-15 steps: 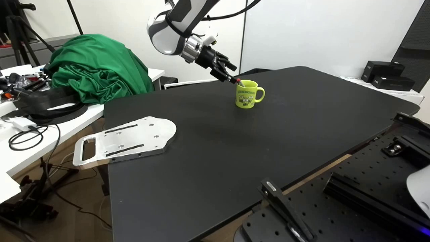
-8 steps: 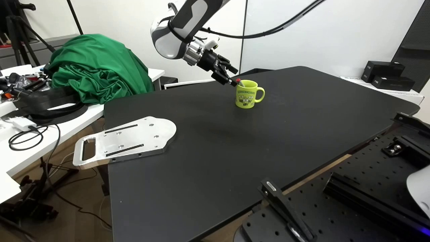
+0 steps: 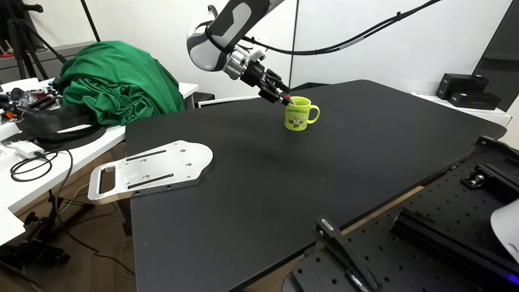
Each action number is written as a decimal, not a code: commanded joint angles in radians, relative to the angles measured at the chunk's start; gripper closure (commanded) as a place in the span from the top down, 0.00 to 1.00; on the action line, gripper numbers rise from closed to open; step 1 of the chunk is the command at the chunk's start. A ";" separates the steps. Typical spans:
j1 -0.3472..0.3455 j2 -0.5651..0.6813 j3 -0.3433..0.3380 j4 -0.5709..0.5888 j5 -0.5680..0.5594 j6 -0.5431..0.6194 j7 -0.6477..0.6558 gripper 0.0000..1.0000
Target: Pick the marker from the cup and put it on the table
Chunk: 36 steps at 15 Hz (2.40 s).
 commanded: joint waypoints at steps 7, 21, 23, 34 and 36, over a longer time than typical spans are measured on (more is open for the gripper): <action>0.000 0.055 -0.038 0.124 0.076 -0.051 -0.024 0.03; -0.025 -0.142 -0.050 0.196 0.078 -0.308 -0.040 0.06; -0.058 -0.190 -0.059 0.188 0.075 -0.325 -0.059 0.06; -0.375 -0.145 -0.109 0.243 0.182 -0.377 -0.091 0.06; -0.411 -0.108 -0.119 0.246 0.212 -0.388 -0.076 0.06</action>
